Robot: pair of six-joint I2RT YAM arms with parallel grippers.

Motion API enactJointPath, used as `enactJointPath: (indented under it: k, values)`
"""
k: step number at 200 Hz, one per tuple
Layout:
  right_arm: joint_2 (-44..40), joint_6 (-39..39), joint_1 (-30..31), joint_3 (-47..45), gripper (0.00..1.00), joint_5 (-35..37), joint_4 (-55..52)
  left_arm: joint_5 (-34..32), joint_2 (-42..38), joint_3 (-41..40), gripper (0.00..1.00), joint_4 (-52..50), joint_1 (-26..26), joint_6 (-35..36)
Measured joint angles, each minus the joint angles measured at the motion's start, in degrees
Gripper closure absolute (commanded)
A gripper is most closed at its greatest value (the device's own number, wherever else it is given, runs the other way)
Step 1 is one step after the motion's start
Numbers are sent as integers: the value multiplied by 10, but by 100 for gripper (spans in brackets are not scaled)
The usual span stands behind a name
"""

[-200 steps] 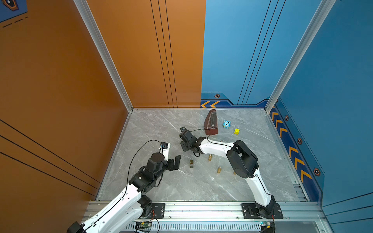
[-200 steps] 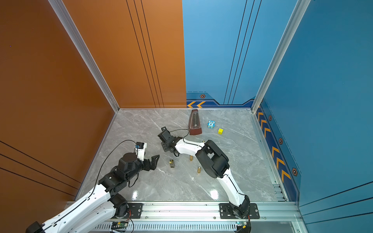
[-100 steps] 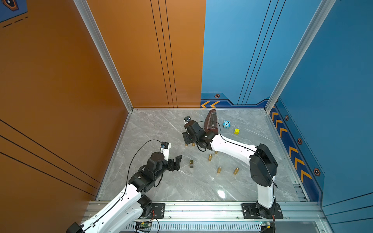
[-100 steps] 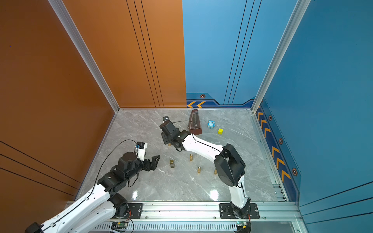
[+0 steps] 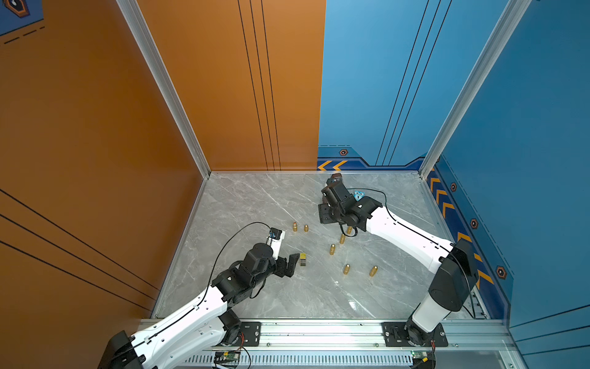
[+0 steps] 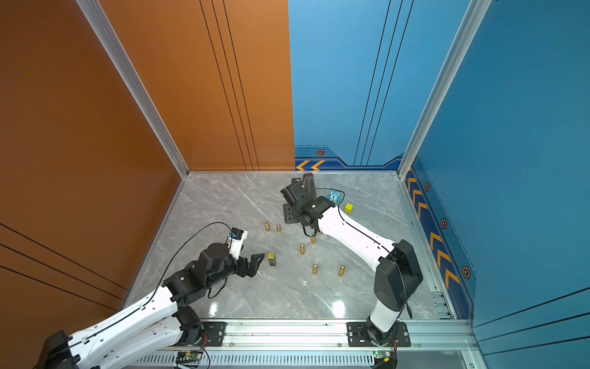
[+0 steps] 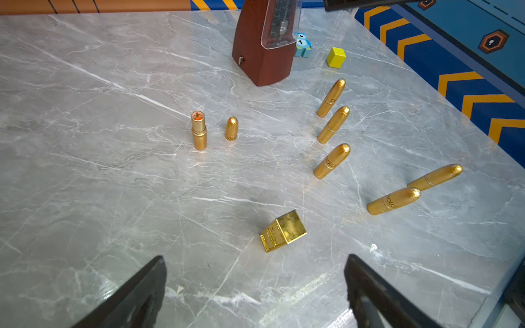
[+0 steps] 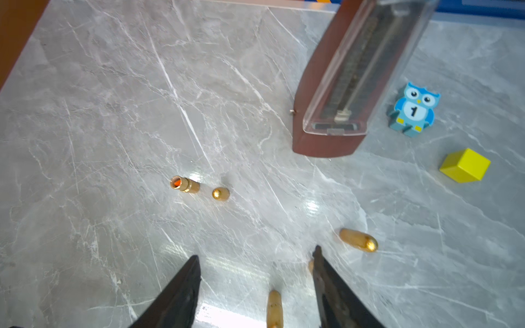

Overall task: Open the lipstick cap
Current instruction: Pick up the lipstick at the center of the board.

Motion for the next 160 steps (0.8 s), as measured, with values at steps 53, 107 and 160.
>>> enactJointPath:
  k: [53, 107, 160]
  values:
    - [-34, 55, -27, -75, 37, -45, -68, -49, 41, 27, 1, 0, -90, 25]
    - [-18, 95, 24, -111, 41, -75, -77, -76, 82, 40, 1, 0, -124, 47]
    - [52, 111, 38, -111, 43, -81, -63, -87, 89, 44, 2, 0, -127, 56]
